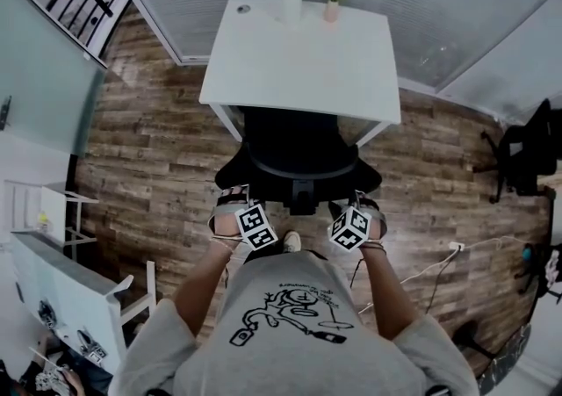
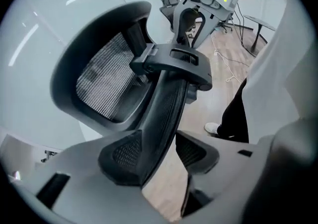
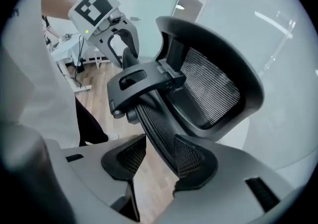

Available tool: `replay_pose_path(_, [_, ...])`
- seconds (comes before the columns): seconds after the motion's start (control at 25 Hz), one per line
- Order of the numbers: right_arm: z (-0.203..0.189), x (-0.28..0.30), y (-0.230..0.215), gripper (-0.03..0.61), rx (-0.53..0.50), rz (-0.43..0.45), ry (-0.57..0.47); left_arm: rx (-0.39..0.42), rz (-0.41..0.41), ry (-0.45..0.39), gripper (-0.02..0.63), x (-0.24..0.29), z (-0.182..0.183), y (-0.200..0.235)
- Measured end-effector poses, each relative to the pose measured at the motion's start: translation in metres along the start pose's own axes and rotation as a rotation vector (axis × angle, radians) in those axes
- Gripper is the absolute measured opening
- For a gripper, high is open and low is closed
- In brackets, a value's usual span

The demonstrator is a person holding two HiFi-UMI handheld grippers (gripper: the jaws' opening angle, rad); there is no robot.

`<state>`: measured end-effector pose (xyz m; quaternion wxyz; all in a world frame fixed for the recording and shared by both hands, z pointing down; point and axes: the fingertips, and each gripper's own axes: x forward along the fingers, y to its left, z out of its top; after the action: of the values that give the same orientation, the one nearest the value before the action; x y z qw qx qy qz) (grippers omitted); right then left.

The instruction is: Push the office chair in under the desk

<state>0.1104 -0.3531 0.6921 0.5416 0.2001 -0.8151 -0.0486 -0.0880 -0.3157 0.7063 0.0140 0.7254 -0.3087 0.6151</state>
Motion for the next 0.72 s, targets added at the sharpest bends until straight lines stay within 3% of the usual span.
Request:
replay_pose_path(0.16, [0.018,-0.030,-0.004,0.172,0.189,-0.025,-0.117,-0.094,0.016,-0.087,0.202,-0.030,0.008,0.011])
replay_pose_path(0.24, [0.033,-0.046,-0.004,0.164,0.290,-0.031,-0.200,-0.177,0.026,-0.173,0.179,-0.053,0.018,0.022])
replay_pose_path(0.32, [0.056,-0.066,-0.005,0.150,0.361,-0.029,-0.311,-0.309,-0.012,-0.345,0.152,-0.080,0.039,0.030])
replay_pose_path(0.44, [0.097,-0.101,-0.008,0.112,0.450,-0.004,-0.505,-0.594,-0.148,-0.689,0.117,-0.137,0.080,0.047])
replay_pose_path(0.52, [0.119,-0.125,-0.010,0.098,0.510,0.013,-0.609,-0.746,-0.195,-0.854,0.087,-0.171,0.096,0.060])
replay_pose_path(0.6, [0.136,-0.146,-0.012,0.090,0.579,0.032,-0.691,-0.812,-0.166,-0.952,0.063,-0.193,0.100,0.070])
replay_pose_path(0.72, [0.158,-0.171,-0.008,0.071,0.624,0.053,-0.775,-0.830,-0.119,-1.001,0.044,-0.208,0.096,0.070])
